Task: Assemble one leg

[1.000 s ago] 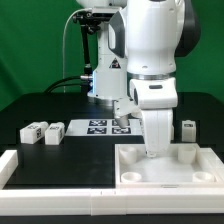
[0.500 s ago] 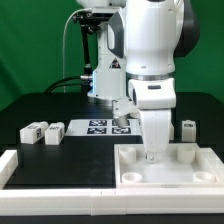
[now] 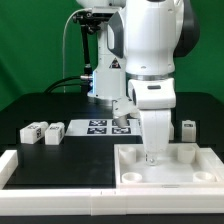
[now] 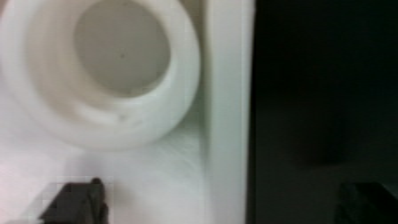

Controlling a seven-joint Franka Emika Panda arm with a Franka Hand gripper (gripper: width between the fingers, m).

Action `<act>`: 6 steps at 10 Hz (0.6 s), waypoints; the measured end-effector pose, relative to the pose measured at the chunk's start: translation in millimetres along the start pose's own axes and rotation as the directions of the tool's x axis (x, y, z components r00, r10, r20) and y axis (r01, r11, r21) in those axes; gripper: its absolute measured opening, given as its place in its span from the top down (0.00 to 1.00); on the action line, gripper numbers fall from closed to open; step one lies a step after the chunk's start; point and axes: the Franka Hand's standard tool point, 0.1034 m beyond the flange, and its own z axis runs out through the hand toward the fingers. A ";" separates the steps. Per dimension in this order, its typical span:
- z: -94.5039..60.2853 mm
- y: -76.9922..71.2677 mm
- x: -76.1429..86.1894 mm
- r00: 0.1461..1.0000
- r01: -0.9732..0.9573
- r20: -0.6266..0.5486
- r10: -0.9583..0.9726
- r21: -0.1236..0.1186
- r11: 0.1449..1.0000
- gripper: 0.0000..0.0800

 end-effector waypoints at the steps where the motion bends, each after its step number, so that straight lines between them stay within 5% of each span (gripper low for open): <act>1: 0.0 0.0 0.0 1.000 0.000 0.000 0.000 0.000 1.000 0.19; 6: -38.9 -38.3 21.4 0.939 -0.344 0.000 0.344 -0.043 0.938 0.19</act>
Offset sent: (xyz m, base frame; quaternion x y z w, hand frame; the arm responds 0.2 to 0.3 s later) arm -0.0382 0.0070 0.0401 -0.0378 -0.0138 0.1587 0.9865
